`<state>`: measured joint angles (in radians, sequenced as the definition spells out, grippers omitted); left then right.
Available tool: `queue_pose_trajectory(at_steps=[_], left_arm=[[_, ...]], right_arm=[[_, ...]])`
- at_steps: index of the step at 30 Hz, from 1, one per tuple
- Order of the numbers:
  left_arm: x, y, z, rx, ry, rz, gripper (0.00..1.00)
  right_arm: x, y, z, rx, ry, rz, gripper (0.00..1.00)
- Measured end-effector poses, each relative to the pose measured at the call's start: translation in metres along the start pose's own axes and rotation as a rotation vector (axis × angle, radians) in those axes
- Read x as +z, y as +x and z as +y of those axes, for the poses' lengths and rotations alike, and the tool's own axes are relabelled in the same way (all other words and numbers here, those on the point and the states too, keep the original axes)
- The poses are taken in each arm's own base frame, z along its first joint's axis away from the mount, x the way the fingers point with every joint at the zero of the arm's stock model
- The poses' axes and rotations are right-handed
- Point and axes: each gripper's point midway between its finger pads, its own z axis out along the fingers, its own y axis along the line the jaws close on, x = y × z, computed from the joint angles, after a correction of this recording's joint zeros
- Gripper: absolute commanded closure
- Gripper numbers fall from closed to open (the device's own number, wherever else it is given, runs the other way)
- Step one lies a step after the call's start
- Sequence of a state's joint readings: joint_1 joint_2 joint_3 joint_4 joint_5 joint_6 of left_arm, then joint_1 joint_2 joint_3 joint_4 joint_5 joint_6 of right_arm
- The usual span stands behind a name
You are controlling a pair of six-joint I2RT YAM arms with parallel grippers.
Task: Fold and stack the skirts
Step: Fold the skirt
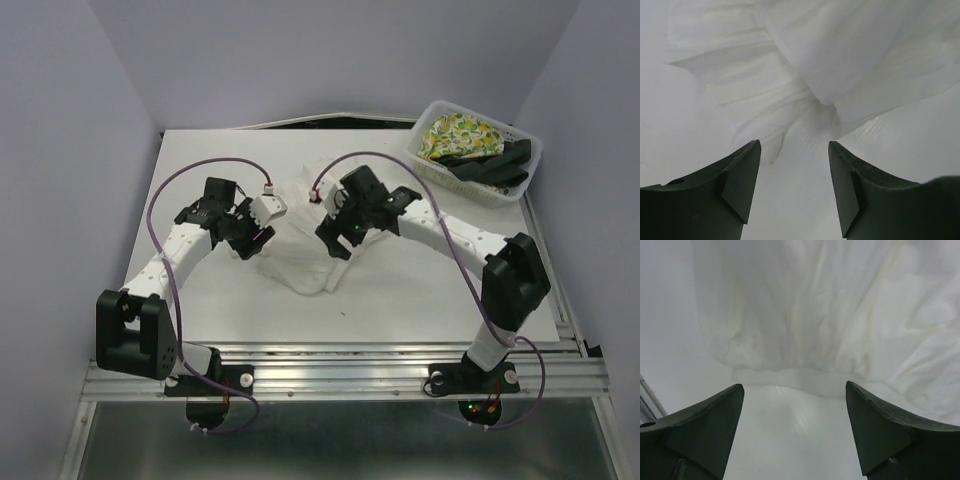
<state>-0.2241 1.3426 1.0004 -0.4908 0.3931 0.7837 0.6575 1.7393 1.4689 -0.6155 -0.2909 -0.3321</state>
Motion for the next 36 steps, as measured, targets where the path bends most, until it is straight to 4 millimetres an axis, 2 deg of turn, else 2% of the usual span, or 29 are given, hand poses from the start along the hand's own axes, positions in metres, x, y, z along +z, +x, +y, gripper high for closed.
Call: queue_pose_trajectory(at_steps=[1, 4, 6, 8, 11, 14, 21, 29, 30, 31, 32, 33, 34, 35, 36], left_arm=[[0.004, 0.009, 0.000, -0.005, 0.006, 0.024, 0.32], [0.016, 0.036, 0.007, -0.022, 0.016, 0.092, 0.34], [0.022, 0.045, 0.013, -0.032, 0.019, 0.114, 0.35], [0.027, 0.054, 0.017, -0.042, 0.024, 0.130, 0.36], [0.032, 0.061, 0.022, -0.047, 0.022, 0.143, 0.36], [0.035, 0.062, 0.025, -0.037, 0.018, 0.140, 0.38], [0.042, 0.059, 0.034, -0.023, -0.002, 0.122, 0.39], [0.055, 0.078, 0.038, -0.038, -0.004, 0.159, 0.41], [0.055, 0.080, 0.038, -0.037, -0.004, 0.166, 0.45], [0.056, 0.085, 0.037, -0.036, -0.004, 0.174, 0.49], [0.057, 0.088, 0.036, -0.036, -0.003, 0.181, 0.64], [0.057, 0.090, 0.035, -0.033, -0.004, 0.185, 0.73], [0.058, 0.094, 0.034, -0.031, -0.002, 0.195, 0.80], [0.059, 0.097, 0.034, -0.027, -0.003, 0.203, 0.94], [0.060, 0.100, 0.034, -0.025, 0.000, 0.211, 0.97]], right_arm=[[0.007, 0.009, 0.016, -0.012, -0.023, 0.029, 0.16], [0.029, 0.057, 0.066, -0.059, -0.079, 0.165, 0.21], [0.036, 0.076, 0.088, -0.098, -0.087, 0.221, 0.25], [0.040, 0.081, 0.101, -0.135, -0.082, 0.239, 0.25], [0.048, 0.078, 0.103, -0.167, -0.041, 0.229, 0.26], [0.059, 0.076, 0.095, -0.187, 0.024, 0.218, 0.29], [0.081, 0.088, 0.079, -0.211, 0.121, 0.260, 0.38], [0.092, 0.084, 0.075, -0.241, 0.175, 0.236, 0.65], [0.092, 0.083, 0.076, -0.244, 0.175, 0.234, 0.69], [0.092, 0.083, 0.076, -0.248, 0.176, 0.234, 0.80], [0.093, 0.084, 0.076, -0.251, 0.175, 0.236, 0.86], [0.093, 0.084, 0.076, -0.252, 0.175, 0.238, 0.90], [0.093, 0.084, 0.076, -0.255, 0.175, 0.239, 0.98], [0.093, 0.084, 0.076, -0.256, 0.174, 0.239, 0.99], [0.093, 0.084, 0.076, -0.256, 0.174, 0.239, 0.99]])
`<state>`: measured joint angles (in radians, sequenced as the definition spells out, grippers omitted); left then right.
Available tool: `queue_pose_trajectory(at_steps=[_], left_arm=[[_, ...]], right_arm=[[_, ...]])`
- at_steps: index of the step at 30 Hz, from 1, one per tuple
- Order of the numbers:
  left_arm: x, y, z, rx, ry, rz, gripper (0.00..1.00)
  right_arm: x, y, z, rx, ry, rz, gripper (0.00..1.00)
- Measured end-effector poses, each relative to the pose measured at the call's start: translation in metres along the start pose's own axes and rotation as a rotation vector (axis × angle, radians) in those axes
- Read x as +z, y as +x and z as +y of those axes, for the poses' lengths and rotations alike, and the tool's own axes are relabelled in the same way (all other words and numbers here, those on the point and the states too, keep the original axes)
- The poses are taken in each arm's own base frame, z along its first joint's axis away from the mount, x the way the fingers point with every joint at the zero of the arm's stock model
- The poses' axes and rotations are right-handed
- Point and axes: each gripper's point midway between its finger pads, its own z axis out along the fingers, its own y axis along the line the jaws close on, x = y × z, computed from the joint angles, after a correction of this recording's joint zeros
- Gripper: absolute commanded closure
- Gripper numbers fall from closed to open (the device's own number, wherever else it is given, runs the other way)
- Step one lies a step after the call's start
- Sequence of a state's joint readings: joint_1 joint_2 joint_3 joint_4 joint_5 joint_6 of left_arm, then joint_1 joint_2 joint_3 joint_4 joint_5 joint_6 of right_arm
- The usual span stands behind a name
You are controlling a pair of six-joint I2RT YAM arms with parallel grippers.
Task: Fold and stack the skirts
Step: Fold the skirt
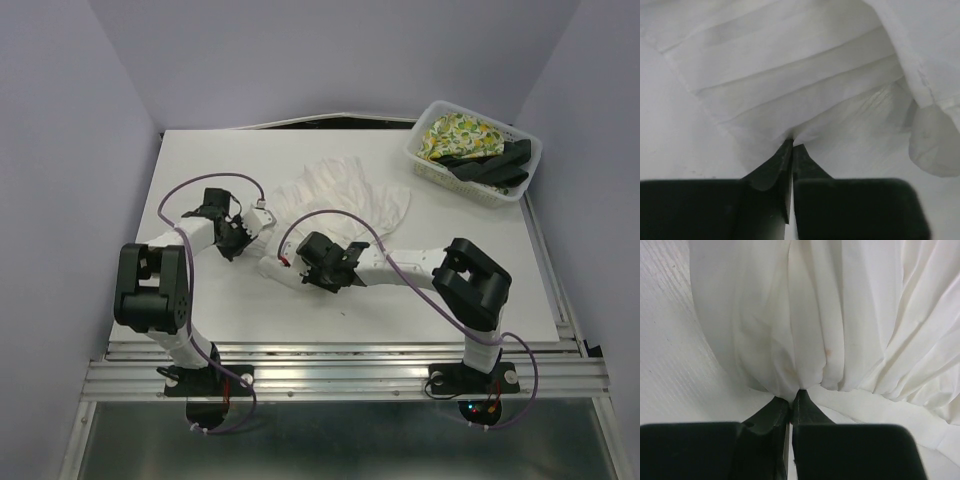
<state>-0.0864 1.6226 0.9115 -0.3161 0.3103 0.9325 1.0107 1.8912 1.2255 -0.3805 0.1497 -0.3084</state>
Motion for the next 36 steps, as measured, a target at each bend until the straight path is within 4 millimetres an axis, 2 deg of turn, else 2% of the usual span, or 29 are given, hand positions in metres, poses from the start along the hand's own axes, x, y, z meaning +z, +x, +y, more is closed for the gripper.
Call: queue_pose_trajectory(at_steps=[4, 7, 13, 16, 20, 24, 26, 29, 33, 36], left_arm=[[-0.001, 0.004, 0.001, -0.001, 0.003, 0.004, 1.00], [-0.010, 0.007, 0.005, -0.020, -0.007, -0.004, 1.00], [-0.065, -0.006, 0.024, -0.039, -0.135, -0.097, 1.00], [-0.087, -0.017, 0.027, -0.037, -0.182, -0.149, 1.00], [-0.102, -0.028, 0.028, -0.045, -0.198, -0.187, 1.00], [-0.118, -0.048, 0.038, -0.058, -0.218, -0.238, 1.00], [-0.133, -0.065, 0.047, -0.063, -0.235, -0.280, 1.00], [-0.153, -0.094, 0.061, -0.053, -0.262, -0.348, 1.00], [-0.160, -0.135, 0.071, -0.017, -0.258, -0.404, 1.00], [-0.157, -0.166, 0.072, 0.008, -0.239, -0.436, 1.00]], right_arm=[[-0.002, -0.001, 0.004, -0.001, -0.024, -0.005, 0.99], [-0.013, -0.004, 0.008, 0.007, -0.058, -0.026, 0.99], [-0.055, -0.035, 0.027, 0.047, -0.201, -0.169, 0.99], [-0.060, -0.040, 0.036, 0.065, -0.253, -0.193, 0.99], [-0.063, -0.042, 0.045, 0.106, -0.310, -0.197, 0.99], [-0.068, -0.044, 0.050, 0.196, -0.391, -0.207, 0.99], [-0.071, -0.046, 0.040, 0.261, -0.417, -0.223, 0.99], [-0.084, -0.051, 0.014, 0.357, -0.433, -0.277, 0.99], [-0.103, -0.054, -0.020, 0.434, -0.434, -0.361, 0.99], [-0.113, -0.049, -0.032, 0.492, -0.464, -0.389, 0.99]])
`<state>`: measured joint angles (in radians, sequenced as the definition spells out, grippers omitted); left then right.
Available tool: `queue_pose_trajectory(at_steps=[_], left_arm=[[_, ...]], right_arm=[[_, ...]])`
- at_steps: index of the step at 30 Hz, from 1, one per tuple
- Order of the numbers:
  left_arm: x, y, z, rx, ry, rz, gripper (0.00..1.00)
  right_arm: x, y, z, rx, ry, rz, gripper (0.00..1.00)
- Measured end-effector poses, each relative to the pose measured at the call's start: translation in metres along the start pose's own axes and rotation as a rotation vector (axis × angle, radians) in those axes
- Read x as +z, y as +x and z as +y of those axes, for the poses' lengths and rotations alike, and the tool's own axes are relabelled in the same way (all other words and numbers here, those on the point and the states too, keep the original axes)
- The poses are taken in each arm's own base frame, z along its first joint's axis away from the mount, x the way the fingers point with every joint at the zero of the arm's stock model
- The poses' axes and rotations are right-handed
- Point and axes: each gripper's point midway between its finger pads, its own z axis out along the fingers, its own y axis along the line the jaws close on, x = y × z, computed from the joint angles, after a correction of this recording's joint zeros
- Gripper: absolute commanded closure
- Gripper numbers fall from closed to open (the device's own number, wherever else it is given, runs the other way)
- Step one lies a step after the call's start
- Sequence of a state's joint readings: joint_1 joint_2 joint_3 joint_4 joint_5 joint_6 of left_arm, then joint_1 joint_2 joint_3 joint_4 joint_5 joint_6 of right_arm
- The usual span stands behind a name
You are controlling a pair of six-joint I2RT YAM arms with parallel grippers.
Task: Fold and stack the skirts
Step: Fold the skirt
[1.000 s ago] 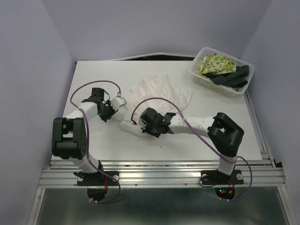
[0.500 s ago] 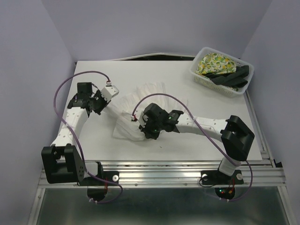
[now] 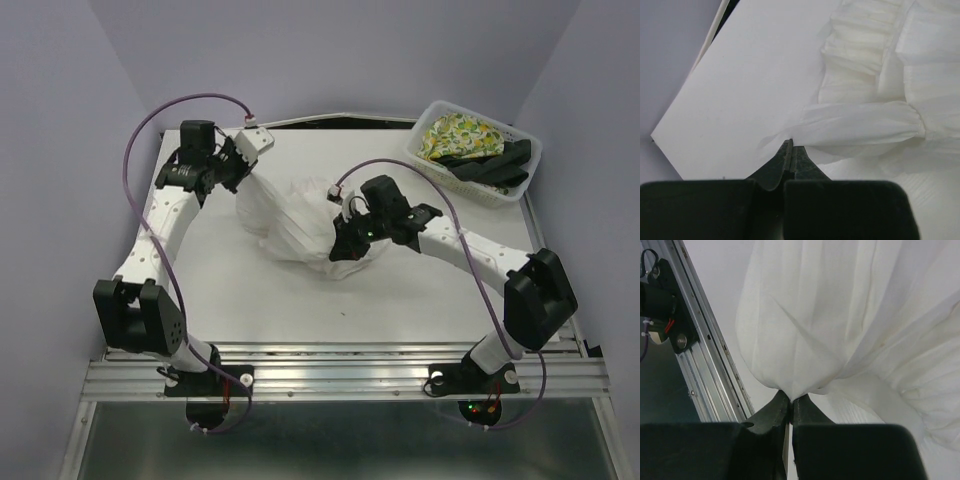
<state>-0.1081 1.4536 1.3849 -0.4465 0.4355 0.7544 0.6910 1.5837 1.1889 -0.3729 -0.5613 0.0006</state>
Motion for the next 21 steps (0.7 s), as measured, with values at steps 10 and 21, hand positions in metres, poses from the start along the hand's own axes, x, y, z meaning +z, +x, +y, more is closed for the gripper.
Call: queue_pose_trajectory(at_steps=[10, 21], left_arm=[[0.104, -0.069, -0.015, 0.024, 0.098, -0.042, 1.00], [0.231, -0.016, -0.055, -0.012, 0.188, 0.109, 0.88]], right_arm=[[-0.035, 0.024, -0.070, 0.287, -0.064, -0.062, 0.99], [-0.020, 0.082, -0.119, 0.468, -0.116, -0.015, 0.99]])
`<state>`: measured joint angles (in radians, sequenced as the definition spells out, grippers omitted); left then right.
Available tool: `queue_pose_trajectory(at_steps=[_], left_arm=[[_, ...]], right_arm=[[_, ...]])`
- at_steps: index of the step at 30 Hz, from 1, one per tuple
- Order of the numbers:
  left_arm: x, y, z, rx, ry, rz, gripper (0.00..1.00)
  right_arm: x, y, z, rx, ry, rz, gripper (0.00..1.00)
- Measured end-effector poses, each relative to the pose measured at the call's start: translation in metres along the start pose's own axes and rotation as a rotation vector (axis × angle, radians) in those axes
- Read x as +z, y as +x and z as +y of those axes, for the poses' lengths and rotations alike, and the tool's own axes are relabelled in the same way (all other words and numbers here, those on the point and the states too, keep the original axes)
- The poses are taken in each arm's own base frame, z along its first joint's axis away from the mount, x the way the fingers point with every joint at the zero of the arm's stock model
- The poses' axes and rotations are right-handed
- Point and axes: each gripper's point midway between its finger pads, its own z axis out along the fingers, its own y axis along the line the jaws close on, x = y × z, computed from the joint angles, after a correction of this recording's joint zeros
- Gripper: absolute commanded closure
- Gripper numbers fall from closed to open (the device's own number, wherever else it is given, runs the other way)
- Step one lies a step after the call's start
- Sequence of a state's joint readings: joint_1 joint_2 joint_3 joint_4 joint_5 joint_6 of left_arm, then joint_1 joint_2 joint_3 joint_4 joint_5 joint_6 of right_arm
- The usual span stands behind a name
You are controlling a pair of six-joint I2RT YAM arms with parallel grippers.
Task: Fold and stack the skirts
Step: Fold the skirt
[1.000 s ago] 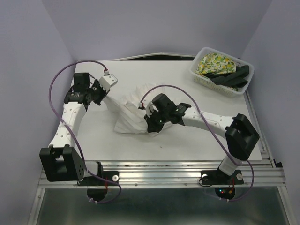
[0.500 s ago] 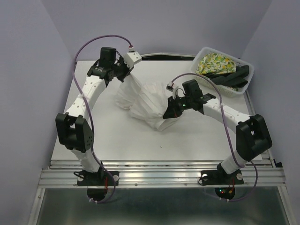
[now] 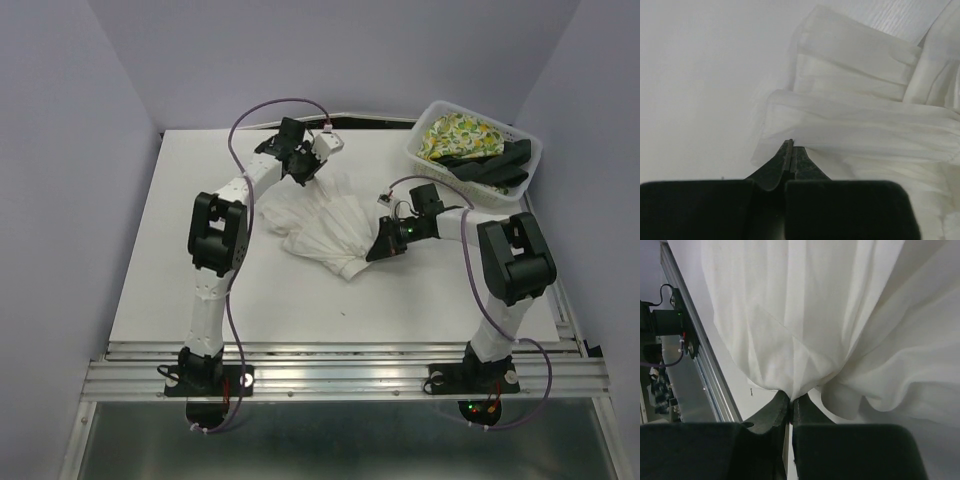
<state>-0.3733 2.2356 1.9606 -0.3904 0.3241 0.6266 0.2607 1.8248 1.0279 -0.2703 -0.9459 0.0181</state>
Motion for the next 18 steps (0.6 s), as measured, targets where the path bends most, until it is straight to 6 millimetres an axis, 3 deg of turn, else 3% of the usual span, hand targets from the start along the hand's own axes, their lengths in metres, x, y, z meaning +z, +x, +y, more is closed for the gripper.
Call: queue_pose_trajectory(at_steps=[4, 6, 8, 9, 10, 11, 13, 15, 18], left_arm=[[0.029, 0.029, -0.013, -0.020, 0.027, 0.072, 0.64], [0.033, 0.035, -0.013, -0.027, 0.022, 0.091, 0.53], [0.031, 0.034, -0.010, -0.036, 0.007, 0.090, 0.48], [0.029, 0.032, -0.008, -0.036, -0.001, 0.085, 0.41], [0.025, 0.029, -0.005, -0.042, -0.009, 0.079, 0.40], [0.018, 0.025, -0.002, -0.053, -0.018, 0.072, 0.27], [0.002, 0.013, 0.002, -0.069, -0.034, 0.053, 0.26], [-0.020, -0.003, 0.006, -0.071, -0.052, 0.025, 0.26], [-0.073, -0.035, 0.009, -0.075, -0.091, -0.052, 0.26]], right_arm=[[0.008, 0.011, -0.019, 0.043, 0.002, 0.025, 0.99], [0.008, 0.013, -0.023, 0.057, 0.004, 0.029, 0.97], [0.008, 0.012, -0.023, 0.078, 0.005, 0.027, 0.84], [0.008, 0.011, -0.022, 0.087, 0.004, 0.025, 0.81], [0.008, 0.009, -0.021, 0.101, 0.005, 0.022, 0.78], [0.008, 0.008, -0.020, 0.122, 0.005, 0.020, 0.63], [0.006, 0.004, -0.018, 0.144, 0.014, 0.011, 0.48], [0.002, -0.002, -0.014, 0.168, 0.035, -0.007, 0.42], [-0.012, -0.022, 0.001, 0.151, 0.075, -0.067, 0.31]])
